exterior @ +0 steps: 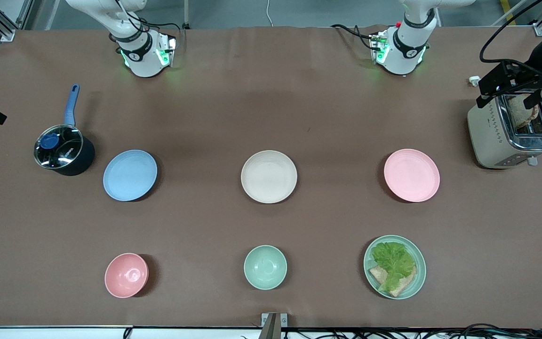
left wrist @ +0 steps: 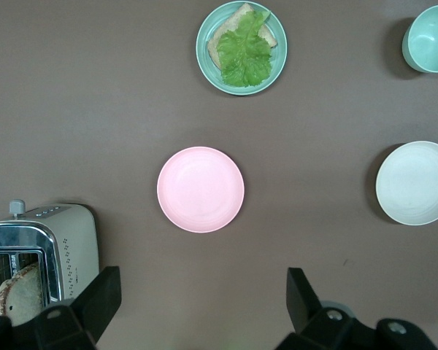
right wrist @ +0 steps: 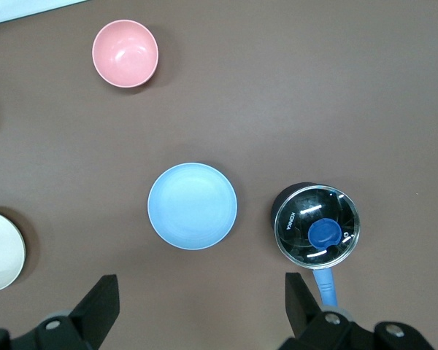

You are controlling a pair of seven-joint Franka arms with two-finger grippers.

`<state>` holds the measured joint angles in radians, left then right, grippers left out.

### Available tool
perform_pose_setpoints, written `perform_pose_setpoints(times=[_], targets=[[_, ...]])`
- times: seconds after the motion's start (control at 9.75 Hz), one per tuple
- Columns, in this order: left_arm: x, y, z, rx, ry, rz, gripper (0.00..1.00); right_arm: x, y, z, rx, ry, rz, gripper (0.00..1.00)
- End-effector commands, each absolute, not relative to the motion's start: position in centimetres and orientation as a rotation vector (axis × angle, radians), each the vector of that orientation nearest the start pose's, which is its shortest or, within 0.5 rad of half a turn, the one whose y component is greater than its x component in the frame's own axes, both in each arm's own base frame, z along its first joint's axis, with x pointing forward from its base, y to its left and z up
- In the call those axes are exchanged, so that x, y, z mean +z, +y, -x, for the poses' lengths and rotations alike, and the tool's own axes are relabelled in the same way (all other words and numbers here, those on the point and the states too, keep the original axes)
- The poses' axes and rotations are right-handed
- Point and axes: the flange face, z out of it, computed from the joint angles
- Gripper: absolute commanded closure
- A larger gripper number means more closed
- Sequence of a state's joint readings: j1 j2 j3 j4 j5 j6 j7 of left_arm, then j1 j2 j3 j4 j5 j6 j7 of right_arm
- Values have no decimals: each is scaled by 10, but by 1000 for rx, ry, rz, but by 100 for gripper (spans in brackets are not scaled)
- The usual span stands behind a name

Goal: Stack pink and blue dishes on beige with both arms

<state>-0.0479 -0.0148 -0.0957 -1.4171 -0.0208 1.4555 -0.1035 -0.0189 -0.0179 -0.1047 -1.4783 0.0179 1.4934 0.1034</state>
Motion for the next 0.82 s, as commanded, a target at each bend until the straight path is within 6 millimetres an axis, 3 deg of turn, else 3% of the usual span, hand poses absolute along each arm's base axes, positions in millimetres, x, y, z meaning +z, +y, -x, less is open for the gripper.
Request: perform_pose_setpoints(times=[0.0, 0.31, 0.41, 0.51, 0.72], targets=[[679, -78, -528, -16, 82, 3173, 0, 672, -67, -530, -50, 365, 3116, 0], [673, -75, -532, 1, 75, 3175, 0, 669, -64, -535, -46, 344, 3120, 0], [673, -70, -533, 4, 63, 3177, 0, 658, -63, -540, -12, 306, 3126, 0], [670, -64, -534, 13, 54, 3178, 0, 634, -67, -551, 43, 232, 3106, 0], [635, -28, -543, 86, 113, 3208, 1, 562, -76, -578, 126, 215, 2992, 0]])
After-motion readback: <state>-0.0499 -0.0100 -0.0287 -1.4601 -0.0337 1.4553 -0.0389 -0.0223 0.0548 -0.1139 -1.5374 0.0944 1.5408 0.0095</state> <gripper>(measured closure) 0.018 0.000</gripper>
